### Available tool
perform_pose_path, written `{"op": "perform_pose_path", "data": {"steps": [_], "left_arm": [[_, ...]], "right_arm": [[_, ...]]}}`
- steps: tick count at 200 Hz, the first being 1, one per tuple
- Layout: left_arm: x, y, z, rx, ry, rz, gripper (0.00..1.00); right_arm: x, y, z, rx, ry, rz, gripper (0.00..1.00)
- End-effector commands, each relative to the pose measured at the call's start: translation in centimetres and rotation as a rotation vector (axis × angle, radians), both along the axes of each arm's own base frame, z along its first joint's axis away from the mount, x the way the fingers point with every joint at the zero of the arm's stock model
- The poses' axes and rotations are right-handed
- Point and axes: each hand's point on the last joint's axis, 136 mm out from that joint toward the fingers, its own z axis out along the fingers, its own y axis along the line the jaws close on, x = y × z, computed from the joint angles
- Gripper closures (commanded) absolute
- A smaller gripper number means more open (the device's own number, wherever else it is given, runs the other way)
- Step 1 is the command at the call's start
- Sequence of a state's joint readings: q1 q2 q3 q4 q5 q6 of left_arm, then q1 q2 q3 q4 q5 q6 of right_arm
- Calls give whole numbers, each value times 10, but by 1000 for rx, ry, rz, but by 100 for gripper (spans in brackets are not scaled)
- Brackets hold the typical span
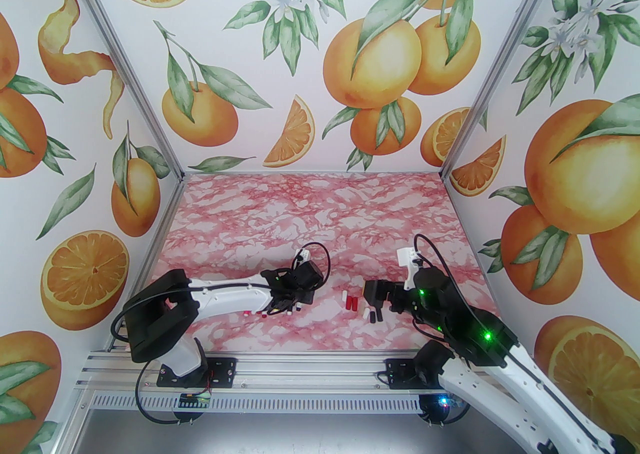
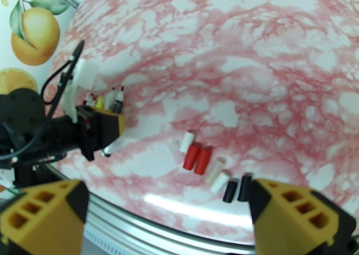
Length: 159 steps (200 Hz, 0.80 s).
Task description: Open the pen caps
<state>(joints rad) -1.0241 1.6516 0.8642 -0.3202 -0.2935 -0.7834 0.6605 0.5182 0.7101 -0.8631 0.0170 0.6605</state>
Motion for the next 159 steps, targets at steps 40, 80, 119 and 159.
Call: {"op": "perform_pose_path", "data": {"steps": [40,80,119,159], "left_arm": [[7,-10,-2,5,-5,18,78],[7,-10,-7,17,5,16,77],[7,-12,-11,23,14,15,70],[8,-12,-7,18,7,15,70]], "right_arm": [[-5,2,2,9,15,18,0],[-5,2,4,9,10,15,0],[-5,1,2,5,17,14,0],[-5,1,1,6,16,13,0]]}}
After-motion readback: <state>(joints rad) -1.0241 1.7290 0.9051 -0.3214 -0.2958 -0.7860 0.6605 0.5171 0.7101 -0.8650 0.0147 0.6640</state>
